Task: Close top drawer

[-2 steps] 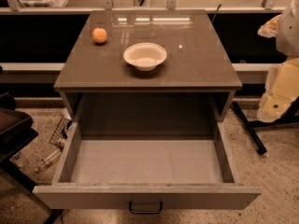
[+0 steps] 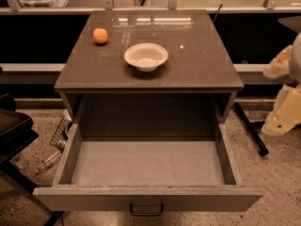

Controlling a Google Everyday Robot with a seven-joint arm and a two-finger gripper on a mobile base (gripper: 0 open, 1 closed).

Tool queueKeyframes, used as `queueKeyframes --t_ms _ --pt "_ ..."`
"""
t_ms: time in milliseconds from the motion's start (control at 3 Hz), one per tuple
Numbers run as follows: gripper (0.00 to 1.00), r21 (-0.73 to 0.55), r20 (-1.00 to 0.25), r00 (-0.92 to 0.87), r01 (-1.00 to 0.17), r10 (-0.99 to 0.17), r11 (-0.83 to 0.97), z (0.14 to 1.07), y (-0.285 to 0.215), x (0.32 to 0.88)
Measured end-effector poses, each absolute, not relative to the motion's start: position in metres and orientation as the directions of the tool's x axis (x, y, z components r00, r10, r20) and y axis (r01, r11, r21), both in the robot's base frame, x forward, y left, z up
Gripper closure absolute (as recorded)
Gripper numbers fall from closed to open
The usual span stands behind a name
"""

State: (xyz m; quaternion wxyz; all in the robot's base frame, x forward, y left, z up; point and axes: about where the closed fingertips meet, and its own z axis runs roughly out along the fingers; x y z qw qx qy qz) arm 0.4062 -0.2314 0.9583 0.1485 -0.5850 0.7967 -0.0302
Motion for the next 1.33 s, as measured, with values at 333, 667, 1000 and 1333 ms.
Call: queueKeyframes --t_ms 333,667,1000,1333 --pt "0.48 -0.163 -0.247 -0.359 -0.900 -0.900 0.404 0.919 -0.254 0.363" --pt "0.72 -0.121 -0.338 -0.414 -0.871 -0.845 0.476 0.874 -0.265 0.317" --pt "0.95 -0.055 -0.434 -0.452 -0.850 -0.779 0.524 0.822 -0.265 0.279" --pt "1.00 0.003 -0.500 -0.469 -0.842 -0.728 0.540 0.782 -0.255 0.256"
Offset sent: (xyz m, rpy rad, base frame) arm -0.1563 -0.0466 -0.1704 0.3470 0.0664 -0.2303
